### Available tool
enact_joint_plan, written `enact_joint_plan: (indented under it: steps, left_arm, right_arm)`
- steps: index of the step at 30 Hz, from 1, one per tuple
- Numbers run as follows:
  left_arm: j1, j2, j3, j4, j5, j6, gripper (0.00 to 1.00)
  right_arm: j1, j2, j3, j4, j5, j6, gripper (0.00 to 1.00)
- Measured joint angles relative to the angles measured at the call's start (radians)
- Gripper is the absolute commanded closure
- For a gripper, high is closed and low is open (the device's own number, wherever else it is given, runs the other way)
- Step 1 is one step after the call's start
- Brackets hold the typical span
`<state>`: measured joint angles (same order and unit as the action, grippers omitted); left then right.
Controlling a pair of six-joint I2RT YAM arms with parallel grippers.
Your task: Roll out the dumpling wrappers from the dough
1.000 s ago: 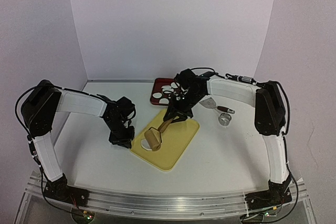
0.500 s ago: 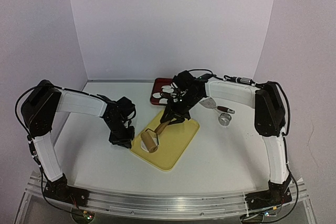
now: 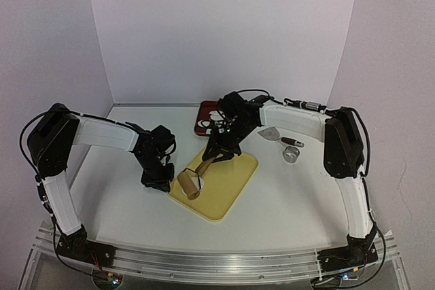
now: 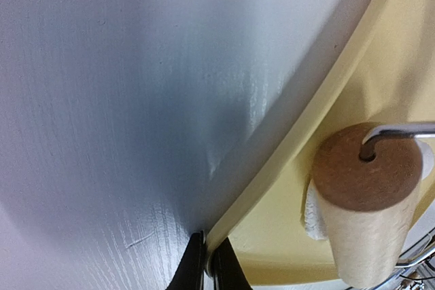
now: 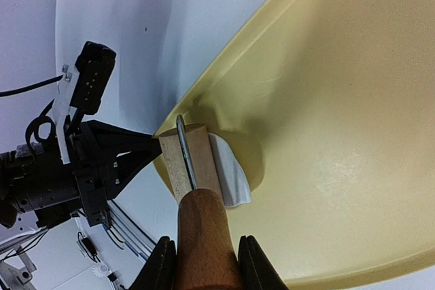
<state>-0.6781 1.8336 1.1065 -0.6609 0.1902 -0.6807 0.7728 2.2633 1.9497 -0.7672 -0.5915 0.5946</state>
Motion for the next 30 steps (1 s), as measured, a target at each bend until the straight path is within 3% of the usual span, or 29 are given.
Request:
enact_joint_plan:
  steps: [7, 19, 30]
  left_arm:
    - [0.000, 0.003, 0.005, -0.005, 0.000, 0.000, 1.00]
    - [0.000, 0.003, 0.005, -0.004, -0.001, 0.000, 1.00]
    - [0.000, 0.003, 0.005, -0.004, 0.000, 0.000, 1.00]
  right_arm:
    - [0.009, 0.018, 0.027, -0.011, -0.002, -0.004, 1.00]
    - [-0.110, -0.066, -0.096, -0.020, -0.007, -0.019, 1.00]
    - [0.014, 0.036, 0.048, -0.020, -0.024, -0.035, 1.00]
